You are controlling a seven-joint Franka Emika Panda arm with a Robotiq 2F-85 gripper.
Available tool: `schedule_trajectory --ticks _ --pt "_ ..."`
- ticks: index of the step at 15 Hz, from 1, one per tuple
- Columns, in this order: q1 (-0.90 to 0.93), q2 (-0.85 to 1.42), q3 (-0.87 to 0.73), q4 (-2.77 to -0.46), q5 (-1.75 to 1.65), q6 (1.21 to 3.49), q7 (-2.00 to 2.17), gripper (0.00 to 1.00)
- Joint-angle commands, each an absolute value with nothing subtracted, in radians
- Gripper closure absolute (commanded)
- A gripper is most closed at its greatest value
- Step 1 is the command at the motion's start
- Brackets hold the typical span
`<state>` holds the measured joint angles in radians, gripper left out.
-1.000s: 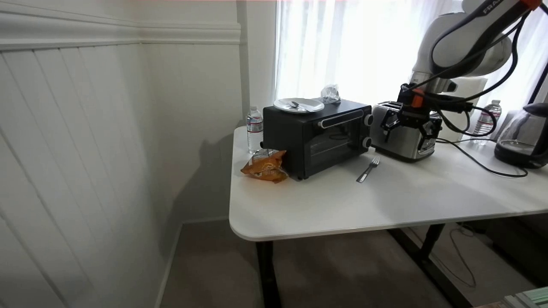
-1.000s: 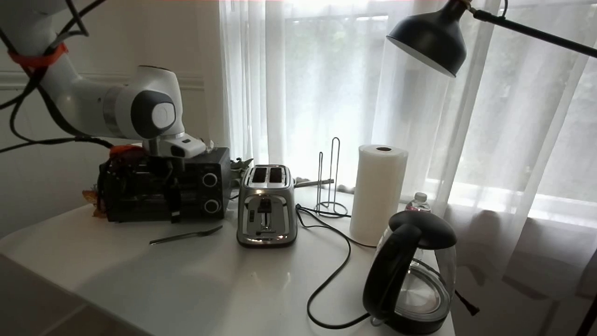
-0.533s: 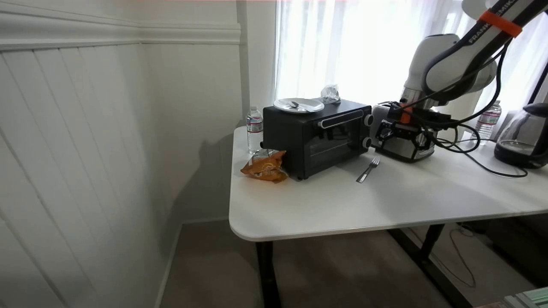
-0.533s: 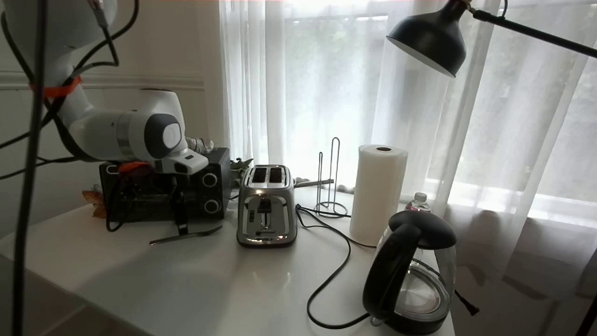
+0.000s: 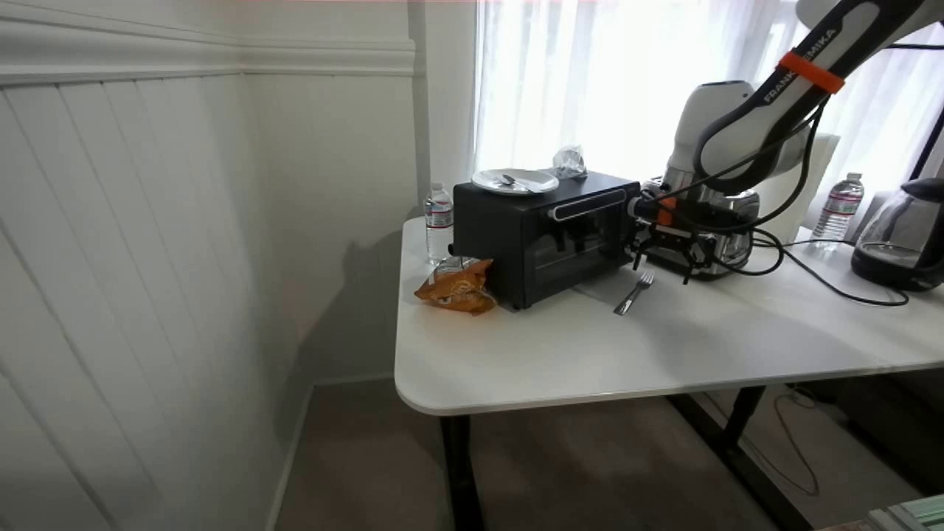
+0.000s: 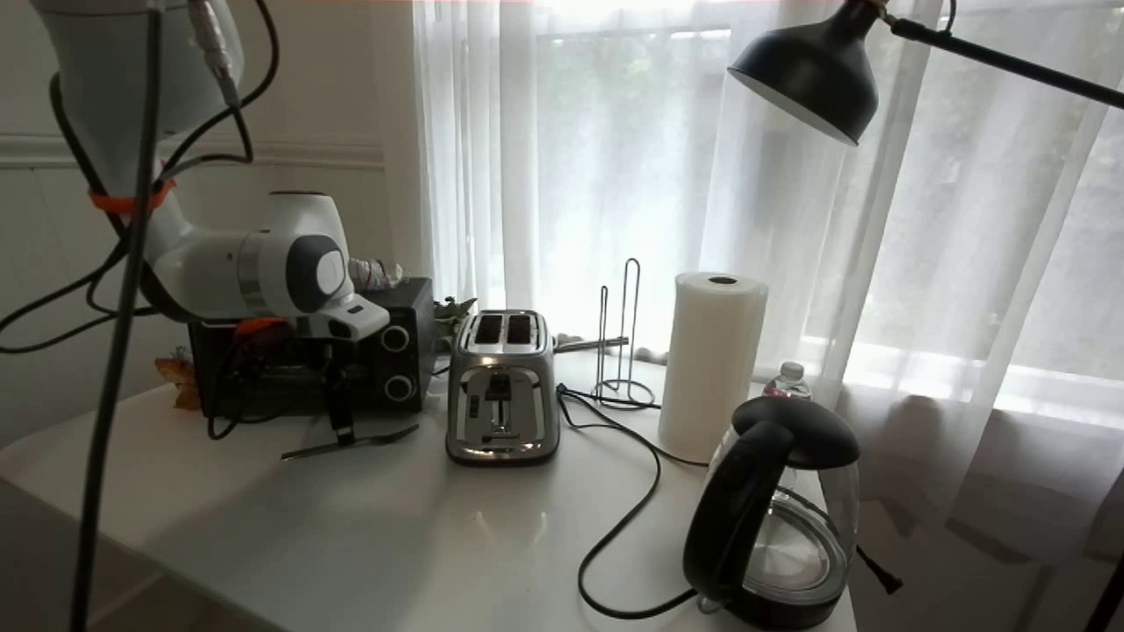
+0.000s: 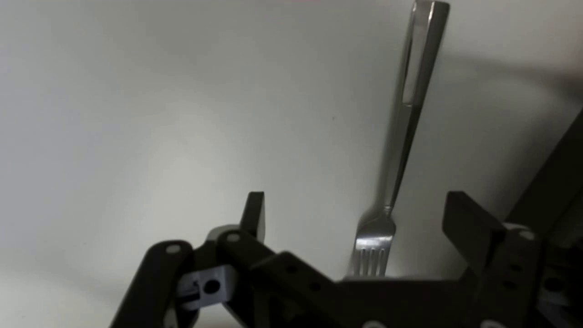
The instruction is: Pick up the silver fork and put it on the white plate to the right of the silver spoon
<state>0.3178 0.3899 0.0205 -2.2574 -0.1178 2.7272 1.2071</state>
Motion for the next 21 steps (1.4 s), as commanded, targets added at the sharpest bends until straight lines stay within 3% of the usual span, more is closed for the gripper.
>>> schedule_trajectory --ticks 1,4,10,11,21 --pt "0.348 0.445 -0.001 -2.201 -0.118 2.726 1.226 0.0" --pt "0.359 0.476 -0.014 -2.178 -0.119 2.741 1.222 0.03" --pt "0.353 0.513 -0.009 -2.155 -0.089 2.775 1.204 0.27" --pt "0.354 0.519 -0.011 -2.153 -0.089 2.783 1.204 0.24" --pt "0.347 0.562 0.0 -2.141 -0.047 2.815 1.182 0.35"
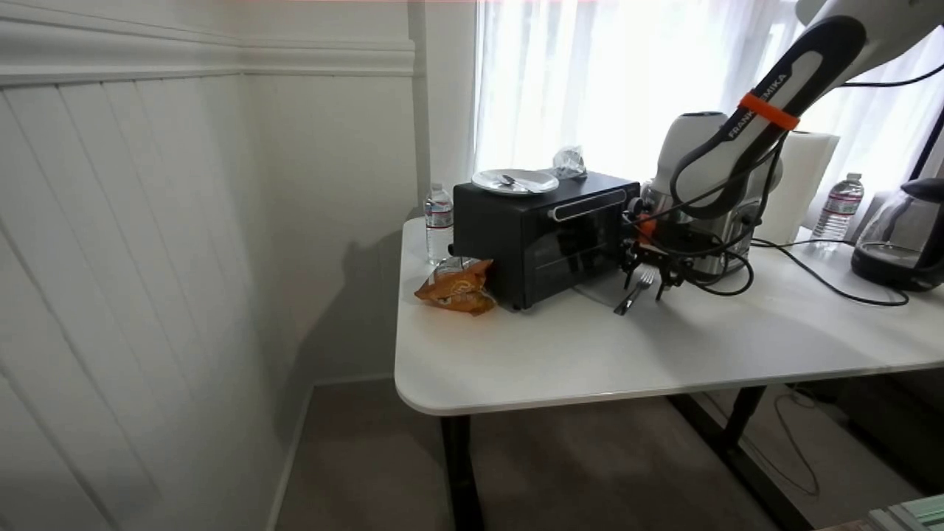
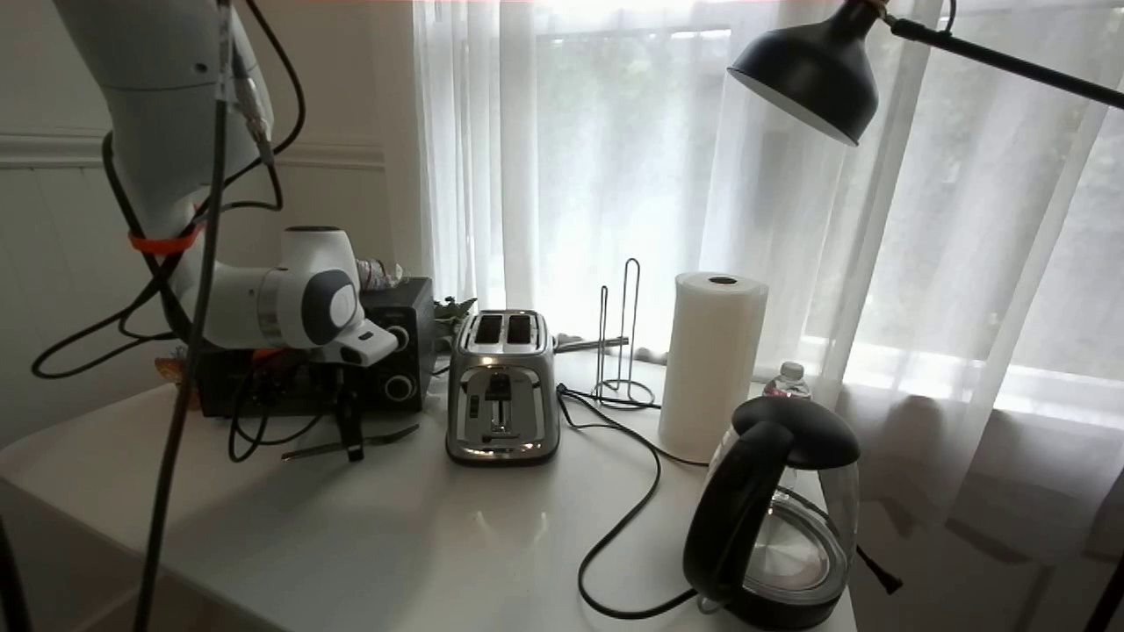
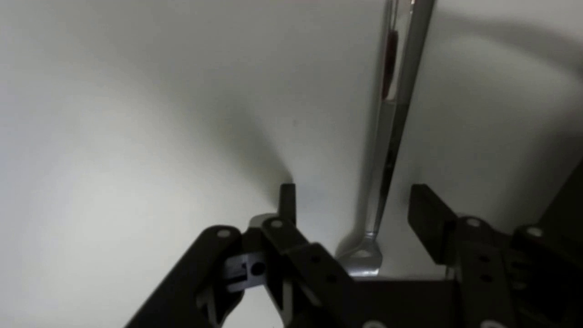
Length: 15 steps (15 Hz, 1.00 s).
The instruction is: Pick up the silver fork and put it on the white plate to the right of the silver spoon
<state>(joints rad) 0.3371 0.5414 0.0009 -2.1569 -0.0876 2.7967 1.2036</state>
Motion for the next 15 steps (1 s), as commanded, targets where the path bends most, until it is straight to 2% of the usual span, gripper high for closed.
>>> schedule_trajectory --ticks 1,4,6,7,9,12,13,15 --pt "0.348 0.565 0.0 -2.14 -0.043 2.815 1.179 0.37" --pt "0.351 0.563 -0.002 -2.137 -0.041 2.81 1.172 0.54" --pt "0.357 0.56 -0.006 -2.137 -0.049 2.799 1.165 0.58" --pt "0.361 0.559 -0.009 -2.138 -0.053 2.798 1.163 0.67" --pt "0.368 0.555 -0.015 -2.138 -0.061 2.787 1.153 0.75" --pt "0.382 0.546 -0.027 -2.139 -0.073 2.774 1.144 0.94" --pt "0.387 0.538 -0.031 -2.141 -0.078 2.764 1.14 0.95" --pt "0.403 0.525 -0.041 -2.142 -0.087 2.746 1.141 0.92"
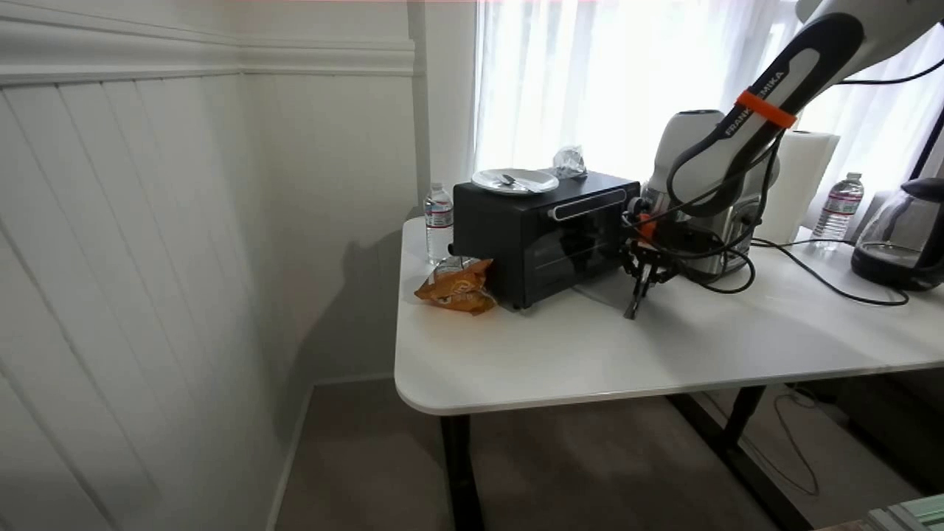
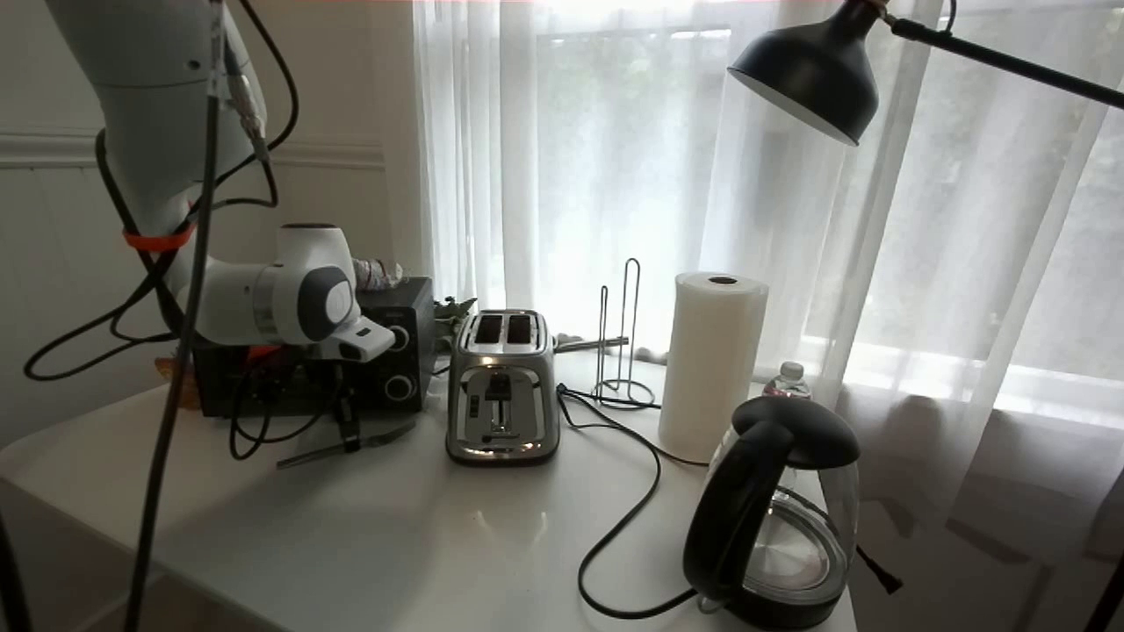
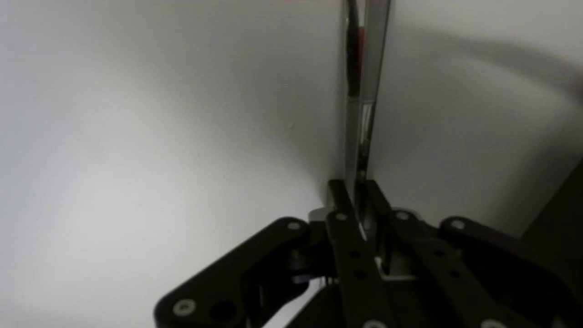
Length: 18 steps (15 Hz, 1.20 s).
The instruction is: Pick up the silver fork and put it on the white plate to the right of the silver spoon
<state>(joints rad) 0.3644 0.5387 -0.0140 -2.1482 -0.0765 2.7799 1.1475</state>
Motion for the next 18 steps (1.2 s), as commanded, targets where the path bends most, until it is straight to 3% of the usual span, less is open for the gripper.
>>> schedule_trajectory --ticks 1,5,13,18 --pt "0.416 0.514 -0.053 -2.144 -0.098 2.731 1.147 0.92" --pt "0.452 0.427 -0.082 -2.158 -0.141 2.582 1.17 0.93" --pt "0.389 0.136 0.082 -2.182 -0.092 2.168 1.142 0.93" --pt "0.388 0.032 0.177 -2.135 -0.228 2.087 1.125 0.94"
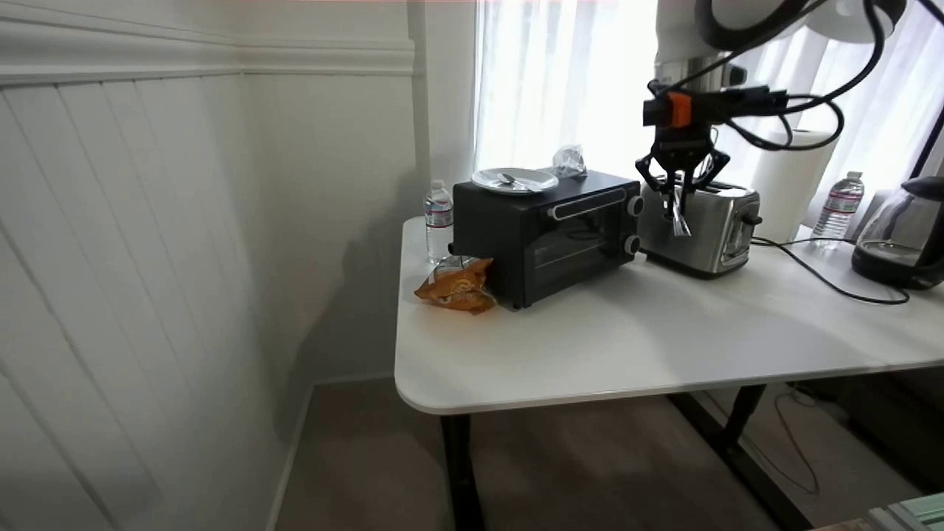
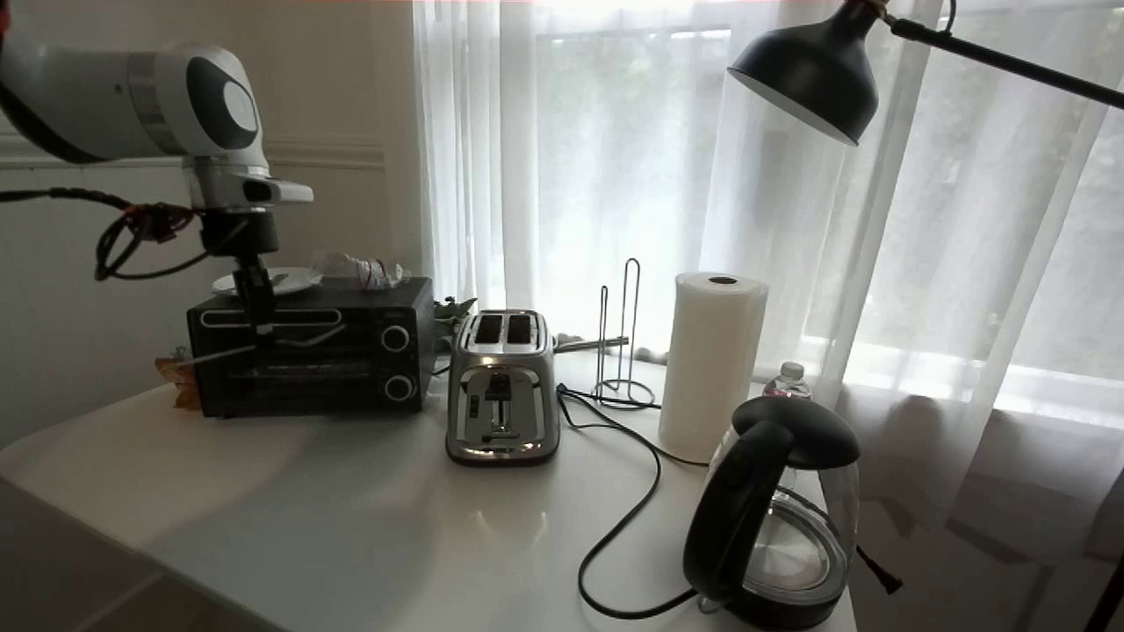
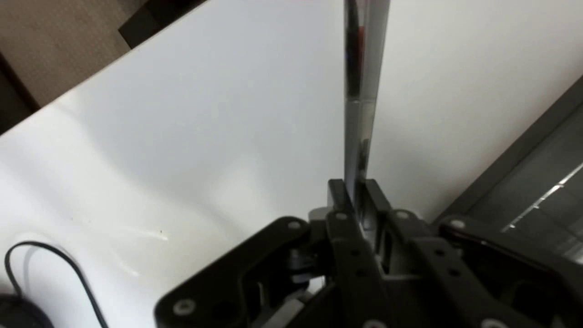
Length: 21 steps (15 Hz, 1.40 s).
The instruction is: Pick up the silver fork and put it on the white plate to the right of the silver spoon
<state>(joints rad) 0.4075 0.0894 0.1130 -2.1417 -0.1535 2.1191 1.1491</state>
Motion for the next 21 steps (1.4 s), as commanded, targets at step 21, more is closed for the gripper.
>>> schedule_trajectory --ticks 21 --pt "0.416 0.366 0.208 -1.668 -0.217 2.101 0.627 0.89"
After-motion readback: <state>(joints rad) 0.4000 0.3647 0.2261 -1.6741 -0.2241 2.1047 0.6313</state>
